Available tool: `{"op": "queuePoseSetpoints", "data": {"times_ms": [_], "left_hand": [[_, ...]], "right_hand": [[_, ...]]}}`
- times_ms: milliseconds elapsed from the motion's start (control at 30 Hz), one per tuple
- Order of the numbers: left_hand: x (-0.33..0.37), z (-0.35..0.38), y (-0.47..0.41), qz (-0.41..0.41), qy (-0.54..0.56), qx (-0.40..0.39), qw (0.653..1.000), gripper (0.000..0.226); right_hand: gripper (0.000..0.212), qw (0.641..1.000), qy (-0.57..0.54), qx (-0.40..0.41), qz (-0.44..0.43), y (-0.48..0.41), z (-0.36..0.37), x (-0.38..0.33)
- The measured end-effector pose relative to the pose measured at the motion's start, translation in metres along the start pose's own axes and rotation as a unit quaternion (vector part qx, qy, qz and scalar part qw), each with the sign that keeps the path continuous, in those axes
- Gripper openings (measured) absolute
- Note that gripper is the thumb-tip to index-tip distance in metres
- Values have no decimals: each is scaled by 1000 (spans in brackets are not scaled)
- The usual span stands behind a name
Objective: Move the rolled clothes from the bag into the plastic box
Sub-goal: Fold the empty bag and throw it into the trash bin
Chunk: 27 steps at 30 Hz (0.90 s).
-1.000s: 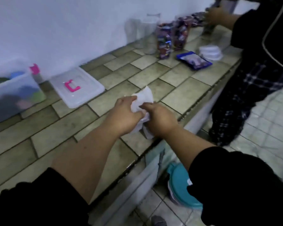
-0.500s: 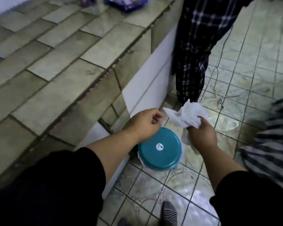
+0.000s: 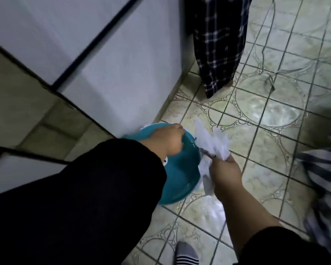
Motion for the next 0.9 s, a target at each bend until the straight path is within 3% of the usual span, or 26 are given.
{"op": "queuePoseSetpoints", "data": {"times_ms": [100,333,567,733,833,900], "left_hand": [[7,12,-23,21,-9,3,1000,35],[3,5,-49,30,-125,-38,991,55],[2,-24,-53,31,-91,-37,995,55],[-29,-77,-34,13,47,-35,998,48],[-56,-103,-21,-13,106,-30,994,40],[-69,-113,-13,-22,145,-36,988,46]], "right_hand": [[16,1000,-6,-21,8,-10,3,9],[8,999,-35,-3,6,-17,9,9],[11,994,-96,47,9,-25,7,-2],[12,990,-100,88,-49,-23,2,-7],[28,984,48,49,-163,-14,16,-6],[46,957,159,-7,-241,-6,35,1]]}}
Point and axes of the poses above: each hand's wrist, its own y-axis away from the middle knuckle, its own z-axis out of the palm, x = y × z, the point moved 1 cm from there along -y, towards the middle knuckle, and after that the axes turned 6 degrees about -z, right-handed, at the moved point
